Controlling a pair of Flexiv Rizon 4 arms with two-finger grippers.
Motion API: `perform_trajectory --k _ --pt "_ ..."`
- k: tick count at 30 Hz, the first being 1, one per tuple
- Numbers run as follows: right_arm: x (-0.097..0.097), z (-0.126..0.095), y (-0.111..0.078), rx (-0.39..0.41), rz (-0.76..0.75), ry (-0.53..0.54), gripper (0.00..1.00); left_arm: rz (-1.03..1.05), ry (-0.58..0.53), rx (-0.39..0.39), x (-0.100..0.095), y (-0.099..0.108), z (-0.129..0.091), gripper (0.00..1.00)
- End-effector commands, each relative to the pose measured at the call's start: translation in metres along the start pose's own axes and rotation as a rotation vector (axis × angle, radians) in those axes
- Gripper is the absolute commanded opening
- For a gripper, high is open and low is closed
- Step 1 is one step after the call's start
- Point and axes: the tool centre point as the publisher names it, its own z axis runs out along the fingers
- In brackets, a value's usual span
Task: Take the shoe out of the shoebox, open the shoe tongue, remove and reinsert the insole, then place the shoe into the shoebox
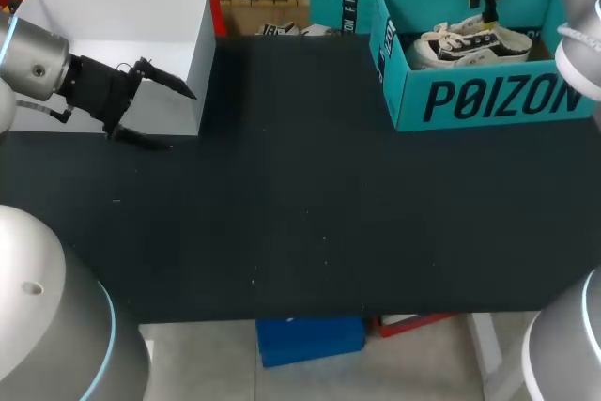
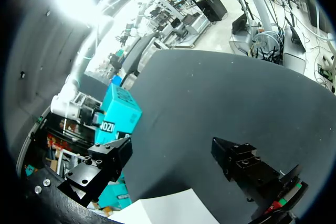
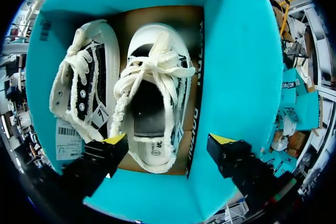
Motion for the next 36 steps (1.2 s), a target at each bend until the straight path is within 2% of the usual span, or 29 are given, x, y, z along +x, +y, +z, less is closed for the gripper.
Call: perform_trajectory --k 1,11,20,29,36 --pt "-0.001 -0.032 -0.008 0.003 0.009 0.389 1.0 0.002 -0.003 -0.006 0.001 -0.001 0.001 1.0" --pt "0.011 -0.083 -0.012 0.023 0.083 0.331 1.0 0.002 -0.003 -0.006 0.001 -0.001 0.001 1.0" --pt "0.038 -0.13 -0.008 -0.003 0.359 0.292 1.0 0.002 -0.003 -0.006 0.001 -0.001 0.001 1.0" --pt "0.086 -0.171 0.018 -0.031 0.655 0.248 1.0 0.002 -0.003 -0.006 0.001 -0.001 0.001 1.0" --pt "0.122 -0.192 0.05 -0.065 0.881 0.196 1.0 0.002 -0.003 -0.006 0.001 -0.001 0.001 1.0"
